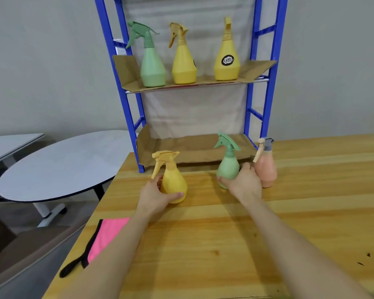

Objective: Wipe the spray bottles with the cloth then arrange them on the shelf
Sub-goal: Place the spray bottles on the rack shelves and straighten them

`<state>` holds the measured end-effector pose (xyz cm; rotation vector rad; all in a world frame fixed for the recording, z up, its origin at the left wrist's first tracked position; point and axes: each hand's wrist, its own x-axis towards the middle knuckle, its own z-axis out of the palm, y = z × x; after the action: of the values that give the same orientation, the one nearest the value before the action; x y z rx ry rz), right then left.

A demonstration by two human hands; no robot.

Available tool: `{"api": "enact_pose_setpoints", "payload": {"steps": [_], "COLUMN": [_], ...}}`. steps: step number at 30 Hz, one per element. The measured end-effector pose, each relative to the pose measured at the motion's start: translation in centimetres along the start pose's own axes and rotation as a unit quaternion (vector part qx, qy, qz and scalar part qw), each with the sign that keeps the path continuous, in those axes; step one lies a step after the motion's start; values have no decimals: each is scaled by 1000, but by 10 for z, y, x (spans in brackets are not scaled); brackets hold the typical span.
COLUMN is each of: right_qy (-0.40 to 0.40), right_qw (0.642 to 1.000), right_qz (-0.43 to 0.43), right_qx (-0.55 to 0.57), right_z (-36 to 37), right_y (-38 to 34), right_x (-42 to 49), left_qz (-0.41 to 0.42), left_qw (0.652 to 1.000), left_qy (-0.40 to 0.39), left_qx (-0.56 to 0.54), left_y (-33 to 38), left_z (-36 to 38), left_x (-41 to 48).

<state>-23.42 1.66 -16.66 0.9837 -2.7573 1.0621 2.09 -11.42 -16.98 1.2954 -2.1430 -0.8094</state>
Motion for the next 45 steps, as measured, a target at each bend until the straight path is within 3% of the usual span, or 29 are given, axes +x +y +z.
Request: {"api": "enact_pose_setpoints", "payload": {"steps": [6,14,25,35,45], "right_qy": [-31,-67,8,-45,-66], "right_qw": [997,996,992,995,994], "right_qz": [-34,-54,-101,-57,-57], "right_qx": [-58,38,75,75,67], "right_z": [3,-2,-13,58,113], "right_y": [-1,-13,-86,-139,-148], "right_x": [-14,-32,6,92,126], "left_qz": [-20,-37,8,23,5], "left_qw": [998,995,987,993,994], "left_qy": [-43,95,152,117,106], "left_qx": [-48,-1,-60,-15,-5], "left_y": [-11,9,24,41,20], "left_z": [-3,21,-23,-18,-1], "left_x": [11,6,47,139,187]}}
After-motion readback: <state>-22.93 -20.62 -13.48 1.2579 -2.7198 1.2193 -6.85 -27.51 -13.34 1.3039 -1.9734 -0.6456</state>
